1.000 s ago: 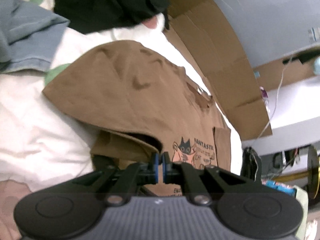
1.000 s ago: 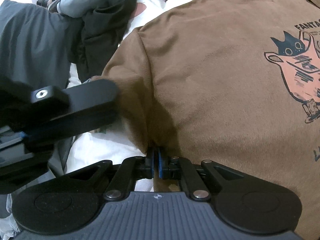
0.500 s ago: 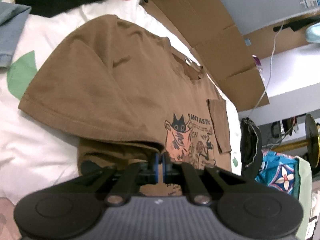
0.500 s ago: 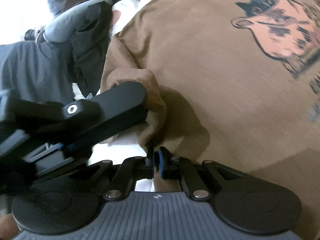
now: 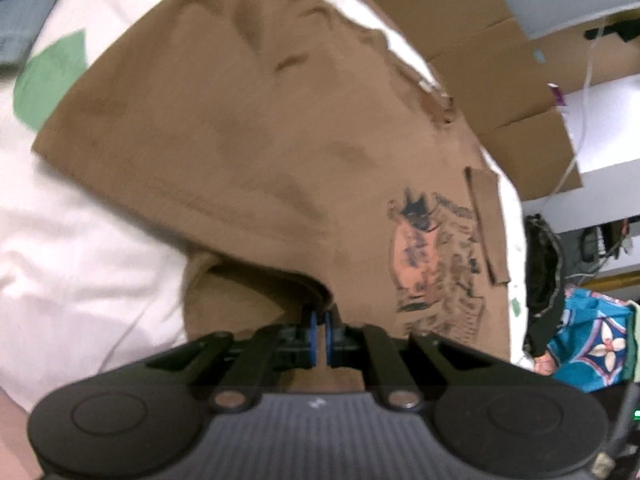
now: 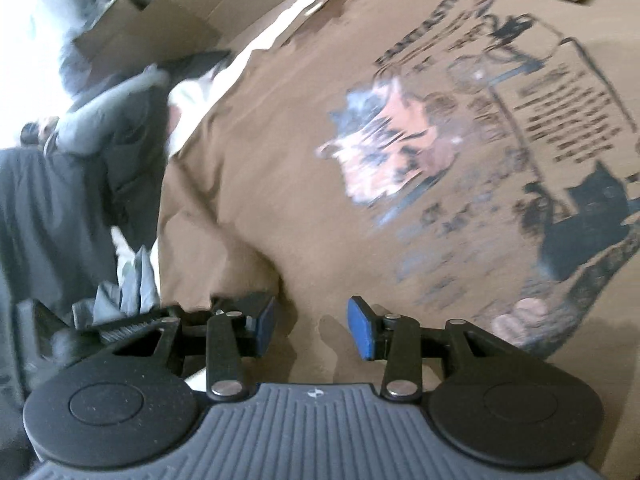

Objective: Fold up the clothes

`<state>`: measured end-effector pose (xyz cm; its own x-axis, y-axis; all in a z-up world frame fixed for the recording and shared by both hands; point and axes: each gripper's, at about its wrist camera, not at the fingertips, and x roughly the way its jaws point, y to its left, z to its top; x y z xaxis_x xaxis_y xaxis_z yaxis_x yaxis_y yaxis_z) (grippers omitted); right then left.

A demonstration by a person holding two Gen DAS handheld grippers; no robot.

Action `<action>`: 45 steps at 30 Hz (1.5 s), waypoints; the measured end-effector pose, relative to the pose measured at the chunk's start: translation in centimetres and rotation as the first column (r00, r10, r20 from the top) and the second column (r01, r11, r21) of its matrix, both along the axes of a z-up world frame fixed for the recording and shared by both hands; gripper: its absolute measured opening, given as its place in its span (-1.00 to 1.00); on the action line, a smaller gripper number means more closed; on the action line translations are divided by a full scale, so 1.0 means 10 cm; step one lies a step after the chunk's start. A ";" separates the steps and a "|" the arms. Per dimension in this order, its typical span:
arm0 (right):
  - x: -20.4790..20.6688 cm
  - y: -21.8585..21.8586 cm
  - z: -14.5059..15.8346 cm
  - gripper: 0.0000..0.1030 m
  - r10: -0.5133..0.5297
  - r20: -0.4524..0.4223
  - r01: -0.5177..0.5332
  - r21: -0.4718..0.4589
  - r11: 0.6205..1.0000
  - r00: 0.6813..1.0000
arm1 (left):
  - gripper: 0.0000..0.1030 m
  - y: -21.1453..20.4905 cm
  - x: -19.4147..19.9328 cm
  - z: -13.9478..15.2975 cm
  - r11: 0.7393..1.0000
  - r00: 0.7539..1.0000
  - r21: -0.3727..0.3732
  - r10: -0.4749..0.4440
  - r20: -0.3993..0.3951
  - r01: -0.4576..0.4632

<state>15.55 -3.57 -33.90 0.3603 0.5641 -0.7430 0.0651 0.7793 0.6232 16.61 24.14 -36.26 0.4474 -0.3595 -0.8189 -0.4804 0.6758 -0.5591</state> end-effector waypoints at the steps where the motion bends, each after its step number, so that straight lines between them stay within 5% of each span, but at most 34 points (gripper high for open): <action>1: 0.00 -0.03 0.00 -0.09 -0.009 0.001 0.009 -0.002 1.000 1.000 | -0.92 0.00 -0.01 -0.03 1.000 1.000 0.003 0.003 -0.004 -0.003; 9: -0.03 -0.04 0.01 -0.09 -0.007 0.003 0.007 -0.006 1.000 1.000 | -0.84 -0.09 -0.03 0.03 0.998 0.999 0.057 -0.037 -0.001 0.037; 14: -0.03 -0.04 -0.04 -0.09 -0.021 -0.014 0.021 -0.011 1.000 1.000 | -0.49 -0.05 -0.13 0.23 0.996 0.999 0.079 -0.037 0.033 0.034; 23: -0.06 -0.06 0.06 -0.09 -0.027 0.005 0.027 -0.008 1.000 1.000 | -0.36 0.24 -0.34 0.63 0.988 0.991 0.102 0.107 0.085 -0.115; 30: -0.06 -0.11 0.19 -0.09 -0.035 0.034 0.035 0.000 0.999 0.999 | -0.35 0.46 -0.46 0.81 0.952 0.965 0.168 0.243 0.099 -0.257; 45: -0.06 -0.16 0.14 -0.09 -0.047 0.030 0.048 -0.002 0.999 0.998 | -0.30 0.99 -0.60 0.64 0.862 0.888 0.232 0.459 0.023 -0.451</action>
